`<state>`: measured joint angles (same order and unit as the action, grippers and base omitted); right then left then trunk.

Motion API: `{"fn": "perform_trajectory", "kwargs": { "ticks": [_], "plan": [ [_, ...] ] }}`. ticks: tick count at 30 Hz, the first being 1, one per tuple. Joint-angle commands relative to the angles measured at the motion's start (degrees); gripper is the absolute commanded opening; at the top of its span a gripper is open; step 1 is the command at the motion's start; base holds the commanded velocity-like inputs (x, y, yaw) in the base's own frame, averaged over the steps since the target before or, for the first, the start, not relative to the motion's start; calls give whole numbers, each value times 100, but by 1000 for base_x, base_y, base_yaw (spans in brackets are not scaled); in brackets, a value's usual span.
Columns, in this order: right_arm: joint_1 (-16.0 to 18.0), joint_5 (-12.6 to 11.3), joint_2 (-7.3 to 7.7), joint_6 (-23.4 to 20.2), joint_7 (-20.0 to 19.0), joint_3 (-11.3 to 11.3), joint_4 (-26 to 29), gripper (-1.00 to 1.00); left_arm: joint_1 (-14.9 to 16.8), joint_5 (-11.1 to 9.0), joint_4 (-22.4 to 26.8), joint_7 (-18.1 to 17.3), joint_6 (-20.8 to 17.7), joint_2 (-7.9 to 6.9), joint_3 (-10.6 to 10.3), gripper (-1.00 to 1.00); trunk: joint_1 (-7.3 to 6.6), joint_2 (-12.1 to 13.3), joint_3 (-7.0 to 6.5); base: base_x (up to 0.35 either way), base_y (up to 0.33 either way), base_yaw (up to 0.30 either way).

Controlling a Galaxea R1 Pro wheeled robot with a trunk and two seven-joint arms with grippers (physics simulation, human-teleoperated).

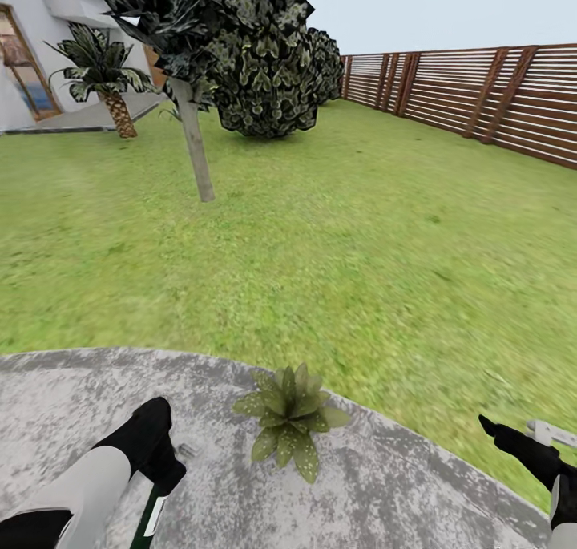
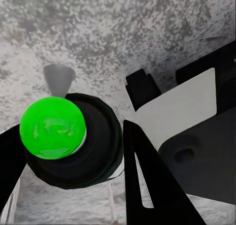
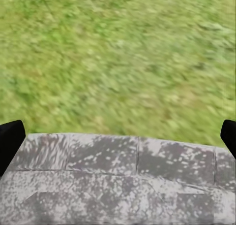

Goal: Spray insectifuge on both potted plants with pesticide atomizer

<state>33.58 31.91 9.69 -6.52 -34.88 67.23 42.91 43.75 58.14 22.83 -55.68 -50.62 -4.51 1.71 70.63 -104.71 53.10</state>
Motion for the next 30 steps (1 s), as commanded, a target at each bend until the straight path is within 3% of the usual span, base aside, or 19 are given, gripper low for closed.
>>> {"fn": "perform_trajectory", "kwargs": {
  "ticks": [1,8,12,14,17,19,21,25,28,30],
  "plan": [
    [8,26,-2,-25,-46,27,11,100,2,44,13,-48,-27,2,23,-100,-4,-3,5,-333,0,214],
    [8,39,-4,-33,-76,7,30,100,2,31,34,-44,-19,2,32,-100,-4,-3,6,-271,0,132],
    [10,43,-10,-69,-77,-34,79,100,2,27,336,-45,-19,2,35,-100,-4,-3,6,-44,0,8],
    [33,43,-11,-203,-74,-256,95,100,2,23,620,-47,-21,2,40,-100,-4,-3,6,-8,0,2],
    [47,44,-5,-974,-72,-1050,217,100,2,19,824,-48,-24,2,47,-100,-4,-3,6,-3,0,1],
    [50,39,-3,-1625,-75,-1720,375,100,2,11,923,-48,-26,2,48,-100,-4,-3,6,-1,0,0],
    [51,25,-2,-2153,-84,-2524,990,100,2,1,1036,-52,-27,8,49,-100,-4,-3,6,0,0,0],
    [52,-7,-26,-2535,-103,-3125,2573,100,2,-4,1098,-55,-27,17,49,-100,-4,-3,6,0,0,0],
    [50,-15,-86,-3063,-112,-3423,3346,100,2,-5,1169,-56,-27,19,49,-100,-4,-3,6,0,0,0],
    [51,-21,-101,-3355,-115,-3836,3846,100,2,-5,1194,-57,-27,20,46,-100,-4,-3,6,0,0,0]
  ]
}}
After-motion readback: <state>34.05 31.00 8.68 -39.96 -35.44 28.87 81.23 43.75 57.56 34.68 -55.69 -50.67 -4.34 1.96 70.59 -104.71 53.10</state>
